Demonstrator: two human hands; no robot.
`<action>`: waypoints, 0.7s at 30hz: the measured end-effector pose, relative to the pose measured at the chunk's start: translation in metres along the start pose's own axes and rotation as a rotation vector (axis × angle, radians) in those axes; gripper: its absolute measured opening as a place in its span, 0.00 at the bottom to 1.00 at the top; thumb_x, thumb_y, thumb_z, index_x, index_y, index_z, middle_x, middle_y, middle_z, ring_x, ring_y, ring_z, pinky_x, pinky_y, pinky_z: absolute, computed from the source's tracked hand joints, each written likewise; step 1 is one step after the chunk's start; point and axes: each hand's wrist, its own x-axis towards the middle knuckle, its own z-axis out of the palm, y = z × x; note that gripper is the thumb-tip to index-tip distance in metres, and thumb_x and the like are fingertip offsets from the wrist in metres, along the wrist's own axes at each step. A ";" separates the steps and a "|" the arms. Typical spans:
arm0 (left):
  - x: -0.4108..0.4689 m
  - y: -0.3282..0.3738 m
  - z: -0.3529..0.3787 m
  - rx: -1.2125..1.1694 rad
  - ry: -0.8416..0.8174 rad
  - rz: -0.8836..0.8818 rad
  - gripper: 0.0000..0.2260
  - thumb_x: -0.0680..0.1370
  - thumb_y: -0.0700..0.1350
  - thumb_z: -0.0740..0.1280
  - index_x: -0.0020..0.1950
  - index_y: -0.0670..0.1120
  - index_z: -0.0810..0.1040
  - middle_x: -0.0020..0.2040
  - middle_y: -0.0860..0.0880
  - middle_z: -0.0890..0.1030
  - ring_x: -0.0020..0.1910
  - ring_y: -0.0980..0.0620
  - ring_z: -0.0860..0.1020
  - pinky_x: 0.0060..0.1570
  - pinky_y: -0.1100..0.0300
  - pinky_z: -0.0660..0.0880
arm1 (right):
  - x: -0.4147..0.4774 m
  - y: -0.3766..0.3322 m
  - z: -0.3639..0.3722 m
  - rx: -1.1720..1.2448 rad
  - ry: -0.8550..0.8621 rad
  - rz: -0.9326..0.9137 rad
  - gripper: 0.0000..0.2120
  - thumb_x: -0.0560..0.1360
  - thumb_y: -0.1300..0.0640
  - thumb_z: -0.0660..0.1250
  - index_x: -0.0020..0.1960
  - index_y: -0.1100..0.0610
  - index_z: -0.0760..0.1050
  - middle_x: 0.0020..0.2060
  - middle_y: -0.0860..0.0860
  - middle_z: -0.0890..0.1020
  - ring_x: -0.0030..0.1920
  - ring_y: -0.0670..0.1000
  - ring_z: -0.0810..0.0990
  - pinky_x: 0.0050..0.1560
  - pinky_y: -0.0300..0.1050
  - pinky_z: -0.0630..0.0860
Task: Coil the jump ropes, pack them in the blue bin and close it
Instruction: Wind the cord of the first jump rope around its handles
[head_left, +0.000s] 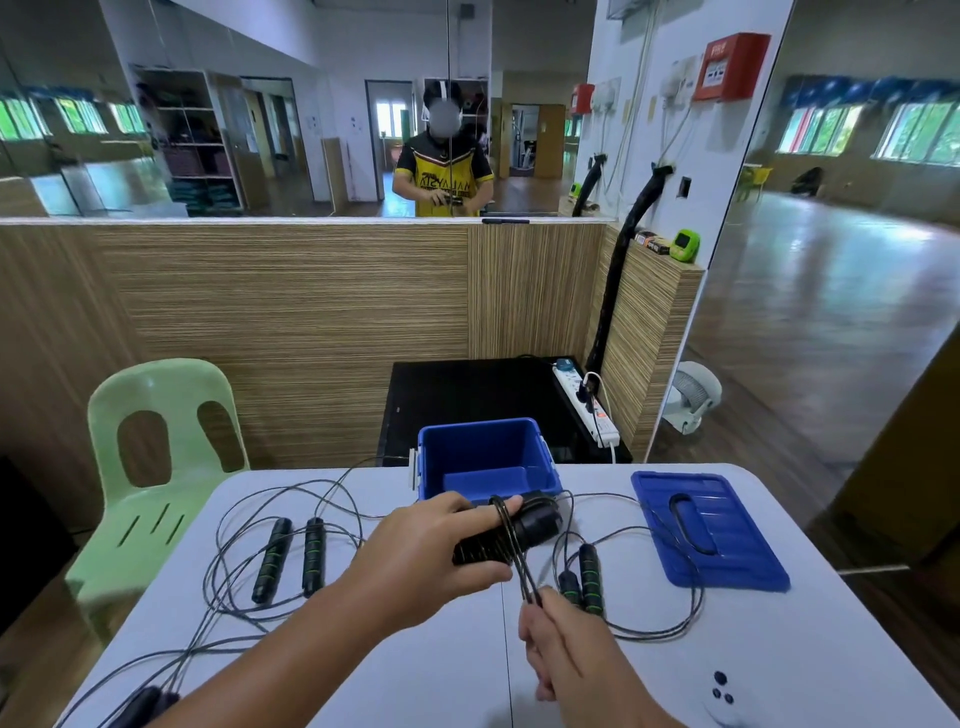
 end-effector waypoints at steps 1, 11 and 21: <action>0.000 0.002 0.000 -0.019 0.001 0.001 0.30 0.76 0.69 0.65 0.76 0.75 0.58 0.58 0.63 0.73 0.53 0.57 0.74 0.52 0.63 0.75 | 0.001 0.005 0.000 0.013 -0.021 0.015 0.12 0.79 0.45 0.56 0.40 0.47 0.71 0.29 0.47 0.71 0.32 0.50 0.69 0.35 0.47 0.75; -0.012 0.036 -0.017 -0.029 0.016 0.148 0.29 0.73 0.73 0.56 0.74 0.79 0.52 0.60 0.63 0.72 0.55 0.59 0.75 0.53 0.62 0.76 | 0.036 -0.005 -0.040 -0.240 -0.032 -0.038 0.14 0.85 0.54 0.55 0.50 0.39 0.76 0.38 0.41 0.78 0.39 0.38 0.77 0.46 0.40 0.72; -0.027 0.053 -0.035 0.109 0.060 0.297 0.28 0.74 0.70 0.64 0.74 0.71 0.68 0.61 0.61 0.77 0.48 0.60 0.78 0.42 0.70 0.68 | 0.097 -0.040 -0.087 -0.796 -0.319 -0.227 0.14 0.78 0.45 0.58 0.53 0.53 0.77 0.51 0.49 0.83 0.55 0.53 0.80 0.56 0.52 0.77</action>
